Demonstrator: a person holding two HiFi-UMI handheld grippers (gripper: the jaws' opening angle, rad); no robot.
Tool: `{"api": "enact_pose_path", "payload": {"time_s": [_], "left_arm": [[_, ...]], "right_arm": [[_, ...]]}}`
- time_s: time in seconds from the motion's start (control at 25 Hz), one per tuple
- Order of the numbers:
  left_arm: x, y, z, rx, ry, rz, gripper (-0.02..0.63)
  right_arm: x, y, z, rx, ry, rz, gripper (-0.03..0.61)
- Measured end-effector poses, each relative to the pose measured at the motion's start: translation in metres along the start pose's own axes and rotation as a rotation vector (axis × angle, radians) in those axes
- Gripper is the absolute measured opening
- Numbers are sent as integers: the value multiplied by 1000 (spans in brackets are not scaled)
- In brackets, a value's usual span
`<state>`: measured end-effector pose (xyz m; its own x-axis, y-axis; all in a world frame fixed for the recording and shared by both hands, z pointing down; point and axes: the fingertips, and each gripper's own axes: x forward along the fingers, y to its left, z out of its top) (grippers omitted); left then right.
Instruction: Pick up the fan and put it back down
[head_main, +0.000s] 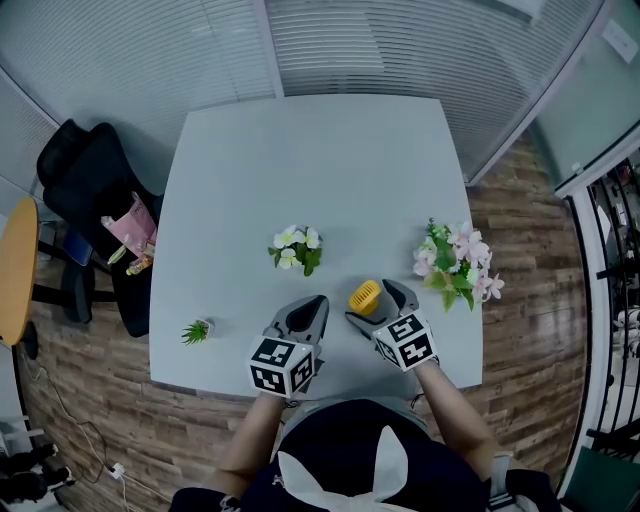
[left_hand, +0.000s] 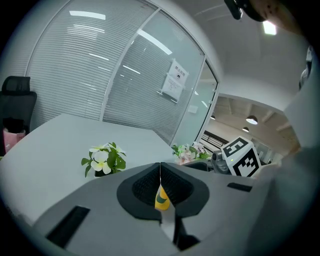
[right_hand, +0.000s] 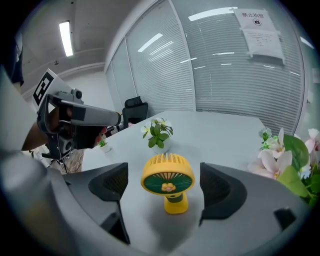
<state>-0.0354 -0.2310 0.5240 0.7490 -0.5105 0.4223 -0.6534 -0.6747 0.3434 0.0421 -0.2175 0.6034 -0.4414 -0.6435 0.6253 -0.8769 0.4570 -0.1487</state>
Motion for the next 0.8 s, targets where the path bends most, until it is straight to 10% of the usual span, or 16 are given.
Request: {"api": "enact_pose_path", "payload": {"time_s": [0.8], "left_arm": [[12, 3, -10, -3, 42, -11, 23]], "right_arm": [[18, -6, -19, 31, 61, 16, 408]]}}
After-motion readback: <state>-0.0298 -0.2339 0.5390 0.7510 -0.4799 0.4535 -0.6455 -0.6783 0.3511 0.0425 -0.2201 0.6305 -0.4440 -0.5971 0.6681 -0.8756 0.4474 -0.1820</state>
